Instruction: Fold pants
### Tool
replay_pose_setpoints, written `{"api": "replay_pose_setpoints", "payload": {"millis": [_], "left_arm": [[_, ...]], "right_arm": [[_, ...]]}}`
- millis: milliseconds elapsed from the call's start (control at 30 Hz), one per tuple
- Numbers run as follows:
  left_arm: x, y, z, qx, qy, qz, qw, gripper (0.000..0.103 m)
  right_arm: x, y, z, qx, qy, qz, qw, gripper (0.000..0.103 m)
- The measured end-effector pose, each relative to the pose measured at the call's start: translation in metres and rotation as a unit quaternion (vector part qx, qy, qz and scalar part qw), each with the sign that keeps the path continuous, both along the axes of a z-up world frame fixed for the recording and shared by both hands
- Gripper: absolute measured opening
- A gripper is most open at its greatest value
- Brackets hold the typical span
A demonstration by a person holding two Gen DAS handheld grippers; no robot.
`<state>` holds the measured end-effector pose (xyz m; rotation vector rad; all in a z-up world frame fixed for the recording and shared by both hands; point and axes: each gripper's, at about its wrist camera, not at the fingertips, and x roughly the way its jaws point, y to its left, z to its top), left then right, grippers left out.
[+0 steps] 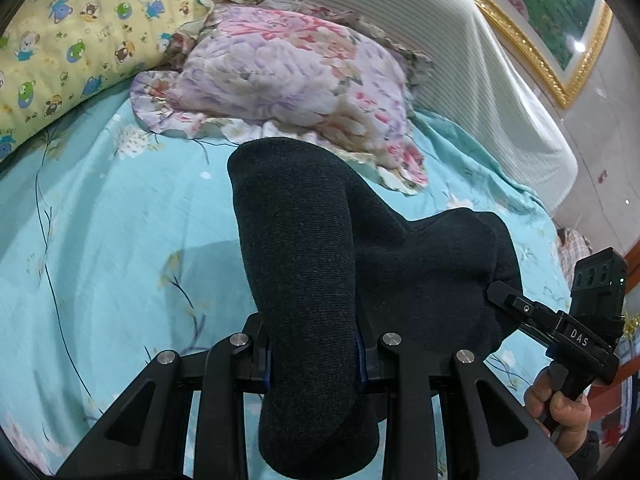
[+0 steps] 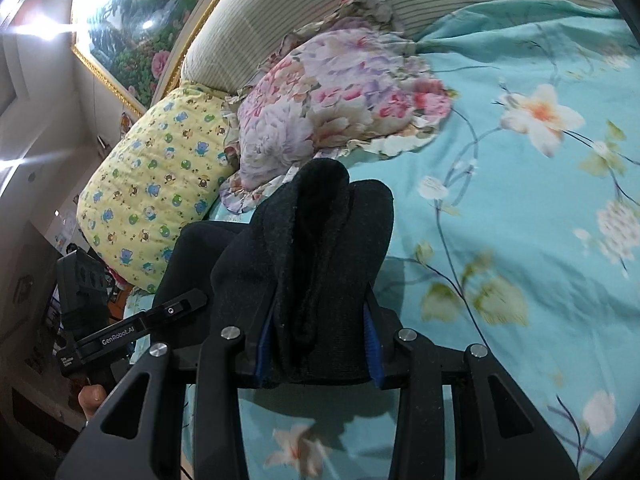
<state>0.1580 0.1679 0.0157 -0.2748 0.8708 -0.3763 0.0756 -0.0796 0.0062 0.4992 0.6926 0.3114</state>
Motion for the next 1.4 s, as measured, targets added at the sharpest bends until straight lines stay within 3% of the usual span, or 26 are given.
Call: {"api": "replay_pose_setpoints", "payload": {"millis": [367, 433, 500, 667, 967, 1133, 1400], "left_arm": [[0.024, -0.001, -0.021, 0.014, 0.013, 0.001, 0.9998, 0.031], [0.024, 0.000, -0.025, 0.012, 0.015, -0.001, 0.9998, 0.036], [0.025, 0.002, -0.028, 0.013, 0.019, 0.002, 0.9997, 0.049], [0.023, 0.005, -0.038, 0.020, 0.019, 0.008, 0.9996, 0.061], [0.019, 0.008, -0.035, 0.027, 0.019, 0.020, 0.9992, 0.069], [0.010, 0.010, -0.028, 0.031, 0.017, 0.029, 0.9990, 0.076], [-0.007, 0.009, -0.019, 0.040, 0.010, 0.034, 0.9986, 0.080]], "right_arm": [[0.036, 0.006, -0.017, -0.036, 0.014, -0.001, 0.999, 0.040], [0.038, 0.004, -0.021, -0.039, 0.017, -0.003, 0.999, 0.044], [0.040, 0.001, -0.026, -0.042, 0.022, -0.007, 0.999, 0.048], [0.042, -0.003, -0.030, -0.054, 0.023, -0.009, 0.998, 0.053], [0.041, -0.002, -0.027, -0.062, 0.021, -0.007, 0.998, 0.064], [0.034, 0.001, -0.015, -0.066, 0.002, -0.007, 0.998, 0.080], [0.021, 0.006, -0.006, -0.074, -0.010, -0.004, 0.997, 0.086]]}}
